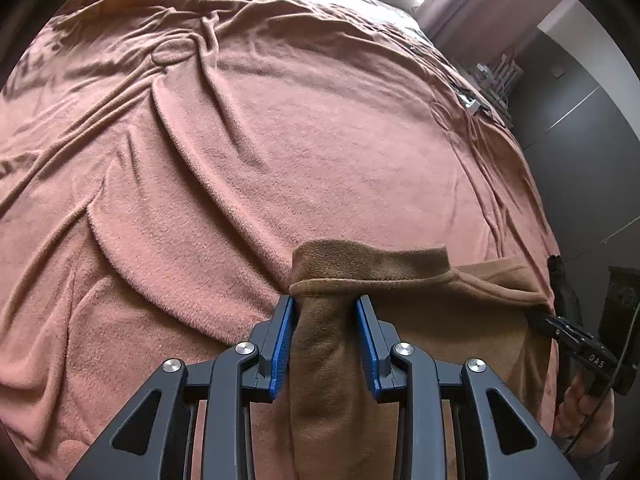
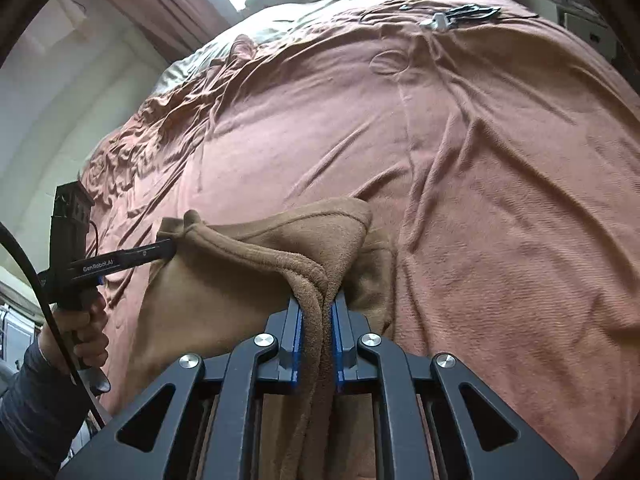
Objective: Fold small clothes
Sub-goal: 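Grasp the shirt with the right gripper while the left gripper holds its end, then lift the folded shirt off the bed with both grippers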
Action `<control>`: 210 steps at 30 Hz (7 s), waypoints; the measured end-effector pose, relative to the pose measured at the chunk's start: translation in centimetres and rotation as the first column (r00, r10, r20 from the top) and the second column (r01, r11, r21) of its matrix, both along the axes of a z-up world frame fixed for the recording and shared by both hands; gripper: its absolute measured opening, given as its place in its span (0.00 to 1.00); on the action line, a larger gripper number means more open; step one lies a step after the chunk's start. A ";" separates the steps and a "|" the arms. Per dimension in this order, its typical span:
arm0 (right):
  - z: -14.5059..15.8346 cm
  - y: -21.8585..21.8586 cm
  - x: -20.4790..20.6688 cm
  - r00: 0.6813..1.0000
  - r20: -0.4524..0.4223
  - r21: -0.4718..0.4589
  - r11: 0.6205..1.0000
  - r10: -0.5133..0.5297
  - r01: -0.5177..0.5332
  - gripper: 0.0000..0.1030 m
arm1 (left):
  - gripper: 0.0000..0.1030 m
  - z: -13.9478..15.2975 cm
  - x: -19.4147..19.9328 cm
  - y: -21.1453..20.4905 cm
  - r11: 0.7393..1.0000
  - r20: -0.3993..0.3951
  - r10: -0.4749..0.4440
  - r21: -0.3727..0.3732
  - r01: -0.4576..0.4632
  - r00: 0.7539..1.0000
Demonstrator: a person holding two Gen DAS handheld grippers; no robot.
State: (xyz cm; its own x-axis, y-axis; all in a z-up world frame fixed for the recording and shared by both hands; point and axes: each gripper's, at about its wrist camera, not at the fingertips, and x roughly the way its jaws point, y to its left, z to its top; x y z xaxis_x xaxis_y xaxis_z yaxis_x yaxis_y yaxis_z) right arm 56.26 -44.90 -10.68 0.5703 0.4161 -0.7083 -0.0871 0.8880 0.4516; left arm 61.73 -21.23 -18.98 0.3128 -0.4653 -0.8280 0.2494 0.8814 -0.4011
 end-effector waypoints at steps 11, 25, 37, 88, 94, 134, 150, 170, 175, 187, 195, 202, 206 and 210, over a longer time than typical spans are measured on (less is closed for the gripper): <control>0.0 0.2 -1.2 0.998 -0.025 -0.060 0.997 -0.050 0.049 0.36 | 0.42 -0.6 -0.8 1.3 0.999 -0.066 0.019 -0.040 -0.022 0.998; -3.9 -4.3 -2.7 0.986 -0.165 0.245 0.969 -0.002 0.043 0.48 | 0.42 -1.5 -3.5 3.1 0.985 -0.159 0.006 -0.170 -0.034 0.987; -6.4 -5.3 2.0 0.990 -0.129 0.394 0.919 0.051 0.004 0.48 | 0.39 -2.0 0.2 1.1 0.979 -0.110 -0.016 -0.204 -0.007 0.994; 22.9 4.6 -33.7 0.869 0.489 0.032 0.995 0.071 -0.099 0.12 | 0.06 33.7 -27.9 15.1 0.945 0.488 0.138 -0.326 0.033 0.862; 24.7 6.8 -38.2 0.831 0.544 0.036 0.986 0.118 -0.164 0.12 | 0.06 37.3 -32.0 18.8 0.951 0.531 0.173 -0.311 0.000 0.830; 25.3 24.2 -31.3 0.643 0.592 -0.125 0.843 0.486 -0.523 0.12 | 0.06 41.3 -38.5 48.2 0.938 0.678 0.338 -0.187 -0.291 0.652; 24.3 35.1 -26.0 0.556 0.592 -0.150 0.758 0.583 -0.635 0.12 | 0.06 38.4 -37.8 63.4 0.862 0.655 0.468 -0.191 -0.469 0.593; 21.6 47.2 -19.3 0.474 0.517 -0.179 0.631 0.713 -0.755 0.12 | 0.06 33.7 -34.2 72.4 0.739 0.619 0.572 -0.106 -0.665 0.538; 20.9 48.9 -15.8 0.494 0.487 -0.174 0.634 0.720 -0.753 0.12 | 0.06 31.8 -30.6 73.7 0.721 0.593 0.597 -0.102 -0.685 0.540; 20.1 54.6 -11.6 0.501 0.430 -0.098 0.590 0.751 -0.802 0.12 | 0.06 29.9 -26.3 76.7 0.690 0.551 0.634 -0.087 -0.718 0.543; 20.6 57.4 -12.9 0.459 0.423 -0.080 0.537 0.781 -0.840 0.12 | 0.06 31.3 -27.9 78.1 0.675 0.570 0.621 -0.038 -0.737 0.539; 19.6 57.6 -11.8 0.499 0.403 -0.065 0.568 0.767 -0.821 0.12 | 0.06 30.8 -26.6 78.1 0.677 0.564 0.615 -0.018 -0.736 0.552; 20.0 57.0 -11.5 0.522 0.404 -0.074 0.595 0.752 -0.800 0.12 | 0.06 30.1 -24.6 77.8 0.685 0.547 0.624 -0.039 -0.728 0.558; 20.1 56.8 -10.4 0.570 0.383 -0.060 0.635 0.728 -0.770 0.12 | 0.06 29.2 -22.4 77.3 0.696 0.535 0.628 -0.062 -0.716 0.564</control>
State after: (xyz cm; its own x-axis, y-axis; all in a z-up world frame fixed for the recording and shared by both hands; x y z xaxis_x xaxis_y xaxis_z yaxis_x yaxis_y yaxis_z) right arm 45.87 11.89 9.46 0.2074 0.8634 -0.4599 -0.8631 0.3828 0.3294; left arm 39.30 56.02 10.26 0.8501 0.1613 -0.5013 -0.3251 0.9096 -0.2588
